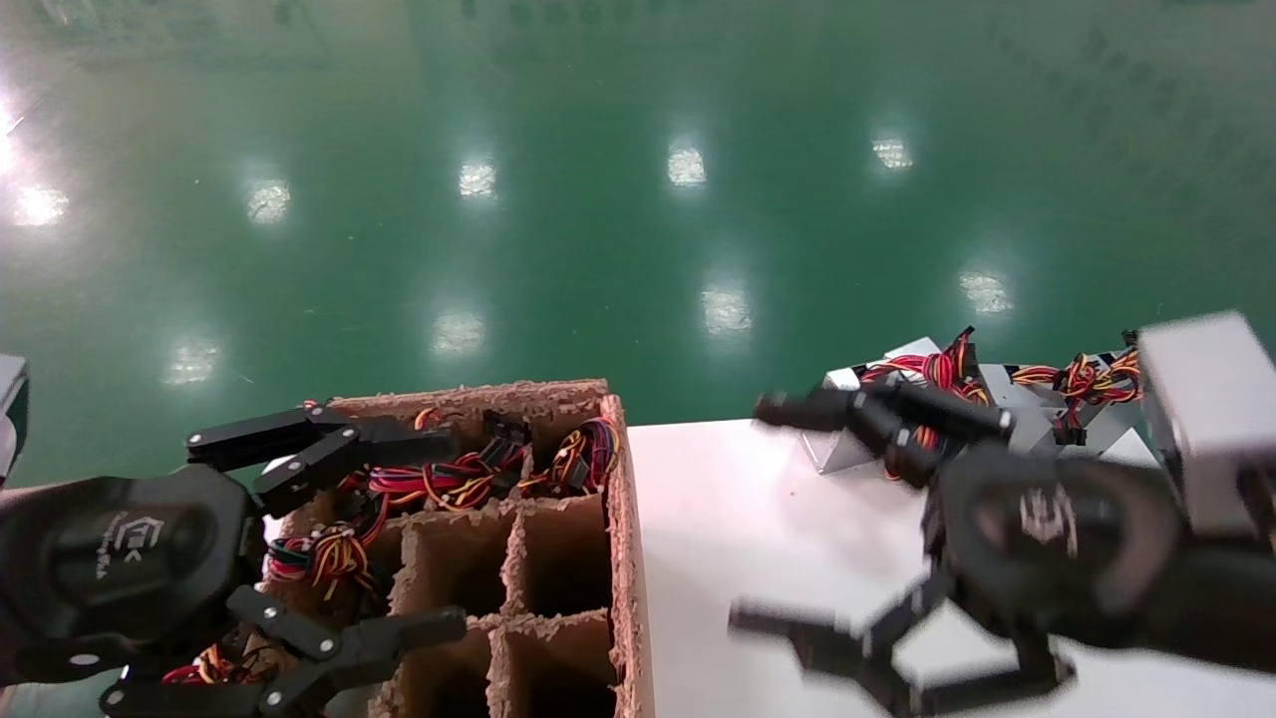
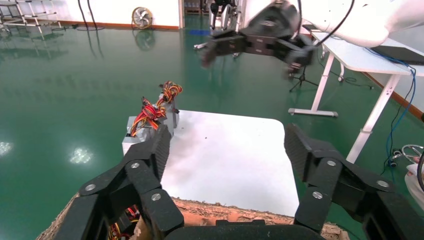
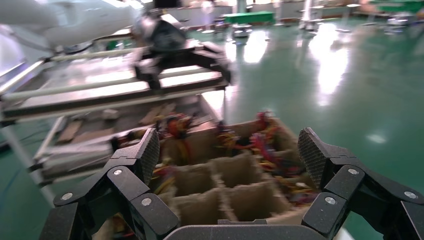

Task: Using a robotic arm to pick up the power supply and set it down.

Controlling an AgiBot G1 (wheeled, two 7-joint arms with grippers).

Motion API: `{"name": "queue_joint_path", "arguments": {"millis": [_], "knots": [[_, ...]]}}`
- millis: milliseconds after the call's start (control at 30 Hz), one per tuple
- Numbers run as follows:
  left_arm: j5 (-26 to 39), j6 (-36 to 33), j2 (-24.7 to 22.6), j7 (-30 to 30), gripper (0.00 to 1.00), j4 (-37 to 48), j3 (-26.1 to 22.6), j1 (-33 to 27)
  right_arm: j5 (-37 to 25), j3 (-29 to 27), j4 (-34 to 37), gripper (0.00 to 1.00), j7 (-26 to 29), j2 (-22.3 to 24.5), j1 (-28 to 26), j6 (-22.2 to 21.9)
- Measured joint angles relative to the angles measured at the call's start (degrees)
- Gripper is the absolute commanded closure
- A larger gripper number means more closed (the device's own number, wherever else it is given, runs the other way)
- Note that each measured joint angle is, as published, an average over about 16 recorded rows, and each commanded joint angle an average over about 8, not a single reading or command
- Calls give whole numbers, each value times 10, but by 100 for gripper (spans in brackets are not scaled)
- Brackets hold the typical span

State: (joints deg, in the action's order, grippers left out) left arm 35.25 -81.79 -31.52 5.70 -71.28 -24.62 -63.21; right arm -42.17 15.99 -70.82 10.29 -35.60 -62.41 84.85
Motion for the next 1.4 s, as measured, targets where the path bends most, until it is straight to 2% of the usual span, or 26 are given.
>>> {"name": "queue_joint_path", "arguments": {"millis": [400,1400], "knots": [[0,0,0,0,0,0,0,0,6,0,-41,0,6,9,13,13],[0,0,0,0,0,0,0,0,3,0,-26,0,5,6,8,8]]}}
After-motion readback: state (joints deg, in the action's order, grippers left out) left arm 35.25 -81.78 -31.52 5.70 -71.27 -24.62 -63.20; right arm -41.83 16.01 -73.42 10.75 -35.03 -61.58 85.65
